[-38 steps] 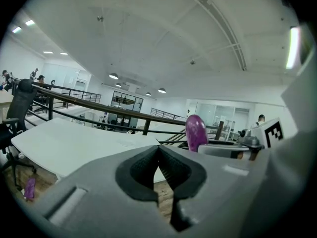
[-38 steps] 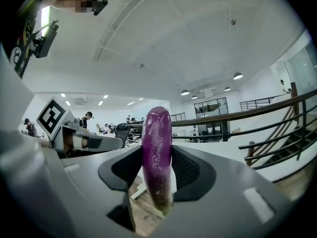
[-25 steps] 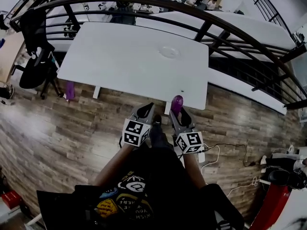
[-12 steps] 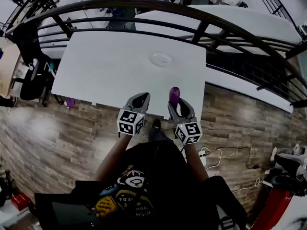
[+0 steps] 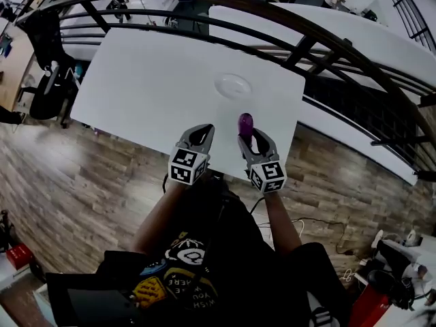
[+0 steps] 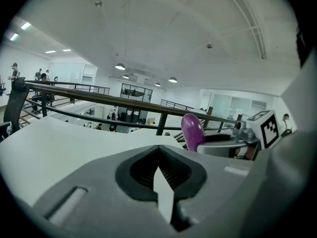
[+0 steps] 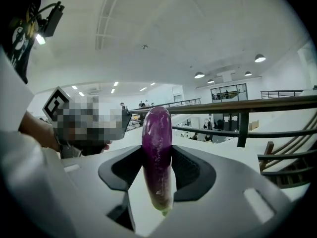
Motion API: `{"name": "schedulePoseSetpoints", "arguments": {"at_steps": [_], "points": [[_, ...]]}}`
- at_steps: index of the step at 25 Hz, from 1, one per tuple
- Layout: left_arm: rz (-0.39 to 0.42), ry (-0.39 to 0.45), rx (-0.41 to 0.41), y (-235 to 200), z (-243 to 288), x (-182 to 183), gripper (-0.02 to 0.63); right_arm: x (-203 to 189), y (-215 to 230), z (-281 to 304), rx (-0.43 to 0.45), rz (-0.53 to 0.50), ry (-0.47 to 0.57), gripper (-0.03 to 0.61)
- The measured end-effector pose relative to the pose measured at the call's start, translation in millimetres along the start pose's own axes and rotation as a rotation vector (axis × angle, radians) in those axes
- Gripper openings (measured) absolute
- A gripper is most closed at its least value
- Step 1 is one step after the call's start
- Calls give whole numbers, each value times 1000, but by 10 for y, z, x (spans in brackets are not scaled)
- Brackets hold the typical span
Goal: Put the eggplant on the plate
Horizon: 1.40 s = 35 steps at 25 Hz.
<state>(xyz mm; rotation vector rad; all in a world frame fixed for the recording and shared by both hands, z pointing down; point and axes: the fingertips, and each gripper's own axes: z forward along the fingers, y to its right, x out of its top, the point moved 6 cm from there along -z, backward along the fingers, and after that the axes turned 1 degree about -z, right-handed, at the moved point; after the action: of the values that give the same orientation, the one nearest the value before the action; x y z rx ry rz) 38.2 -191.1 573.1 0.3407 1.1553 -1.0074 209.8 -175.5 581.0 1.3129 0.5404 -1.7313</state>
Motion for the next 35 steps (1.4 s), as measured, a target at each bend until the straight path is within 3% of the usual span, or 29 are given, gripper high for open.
{"name": "schedulePoseSetpoints", "arguments": {"at_steps": [9, 15, 21, 28, 35], "points": [[12, -15, 26, -254, 347, 110, 5, -151, 785, 1206, 78, -323, -279, 190], [-17, -1, 58, -617, 402, 187, 5, -301, 985, 1942, 146, -534, -490, 190], [-77, -22, 102, -818, 210, 35, 5, -578, 1117, 2475, 219, -705, -715, 190], [-159, -38, 180, -953, 59, -156, 5, -769, 1345, 2603, 249, -743, -815, 190], [-203, -32, 202, -1132, -30, -194, 5, -764, 1347, 2651, 273, -691, -787, 212]]}}
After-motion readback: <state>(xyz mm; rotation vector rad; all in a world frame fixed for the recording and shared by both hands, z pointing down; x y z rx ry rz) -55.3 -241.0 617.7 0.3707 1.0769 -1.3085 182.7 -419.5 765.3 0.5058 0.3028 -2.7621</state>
